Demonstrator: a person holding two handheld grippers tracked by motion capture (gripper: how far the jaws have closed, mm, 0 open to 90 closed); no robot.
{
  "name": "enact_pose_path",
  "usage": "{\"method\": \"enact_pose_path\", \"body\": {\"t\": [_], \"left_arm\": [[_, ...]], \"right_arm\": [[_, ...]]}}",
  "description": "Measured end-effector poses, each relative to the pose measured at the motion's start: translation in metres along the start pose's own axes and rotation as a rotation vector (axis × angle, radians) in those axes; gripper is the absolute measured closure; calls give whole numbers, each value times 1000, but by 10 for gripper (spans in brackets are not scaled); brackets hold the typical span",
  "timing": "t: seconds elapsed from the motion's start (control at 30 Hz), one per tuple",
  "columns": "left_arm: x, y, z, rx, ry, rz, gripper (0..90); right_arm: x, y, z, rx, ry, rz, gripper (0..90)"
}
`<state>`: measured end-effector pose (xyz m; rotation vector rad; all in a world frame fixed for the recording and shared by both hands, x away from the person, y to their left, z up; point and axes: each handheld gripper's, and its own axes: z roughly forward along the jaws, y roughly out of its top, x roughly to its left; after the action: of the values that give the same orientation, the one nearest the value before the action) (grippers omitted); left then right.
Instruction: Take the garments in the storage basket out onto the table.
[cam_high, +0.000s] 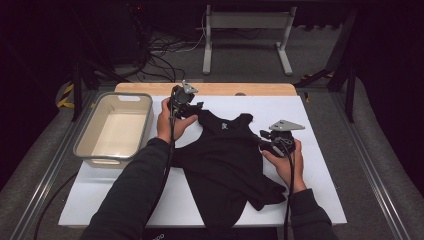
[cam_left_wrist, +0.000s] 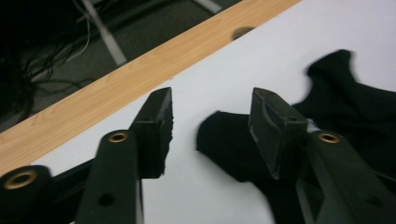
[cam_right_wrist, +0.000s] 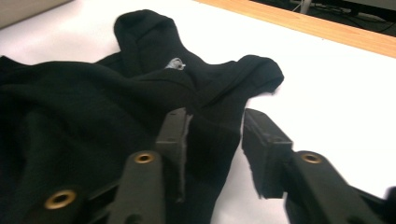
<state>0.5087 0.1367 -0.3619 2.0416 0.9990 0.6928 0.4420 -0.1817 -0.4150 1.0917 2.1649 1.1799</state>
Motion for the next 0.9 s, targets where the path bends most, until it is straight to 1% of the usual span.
{"method": "enact_pose_path", "body": {"t": [0.03,0.07,0.1,0.13,0.17,0.2,0.23,0.27,0.3,0.33,0.37,0.4,0.43,0.47,0.5,0.57,0.6,0.63,0.67,0.7,0.77,0.8,0.83,0.87,0.9], "left_arm": [[-5,-3,-5,-16,-24,1,477],[-13,-9,-12,-36,-57,10,474],[-22,-16,-18,-39,-86,35,473],[-30,-25,-25,-37,-101,77,459],[-38,-35,-31,-44,-122,110,436],[-47,-49,-39,-36,-142,154,424],[-51,-58,-43,-38,-150,167,399],[-54,-72,-48,-41,-171,174,390],[-57,-84,-51,-18,-187,171,381],[-58,-93,-54,-8,-197,164,356],[-58,-102,-55,1,-209,175,345],[-57,-109,-57,11,-216,180,344],[-57,-116,-59,14,-222,175,334],[-57,-116,-59,14,-222,175,329],[-55,-128,-64,15,-221,176,331],[-55,-137,-66,-4,-205,180,362],[-55,-137,-66,-4,-205,180,392],[-56,-138,-66,-4,-194,199,392],[-55,-138,-61,-1,-181,221,429],[-54,-138,-57,5,-190,219,441],[-50,-141,-47,31,-212,180,448],[-48,-143,-42,52,-226,171,454],[-48,-143,-42,52,-226,171,486],[-46,-143,-40,58,-254,171,520],[-46,-143,-40,62,-258,175,535]], "right_arm": [[1,-1,-3,2,-4,1,560],[1,-1,-5,3,-4,4,541],[2,-2,-8,7,6,2,533],[3,-4,-11,17,20,-8,526],[4,-6,-14,29,24,-12,504],[5,-9,-17,40,26,-16,490],[6,-13,-20,52,46,-28,477],[7,-16,-21,62,60,-29,458],[8,-22,-22,81,66,-34,449],[8,-28,-21,101,79,-43,449],[8,-33,-20,119,91,-38,445],[9,-36,-18,135,89,-37,437],[9,-40,-17,147,83,-42,432],[9,-40,-17,147,83,-42,432],[11,-44,-14,144,96,-32,428],[10,-45,-12,128,88,-34,425],[10,-45,-11,109,72,-35,430],[10,-45,-11,109,72,-35,430],[6,-46,-9,88,58,-13,431],[5,-46,-7,89,65,-7,430],[5,-47,-1,100,78,-12,461],[7,-47,3,115,76,-29,485],[10,-46,6,141,71,-57,524],[14,-45,8,151,70,-87,569],[16,-45,8,146,75,-103,608]]}}
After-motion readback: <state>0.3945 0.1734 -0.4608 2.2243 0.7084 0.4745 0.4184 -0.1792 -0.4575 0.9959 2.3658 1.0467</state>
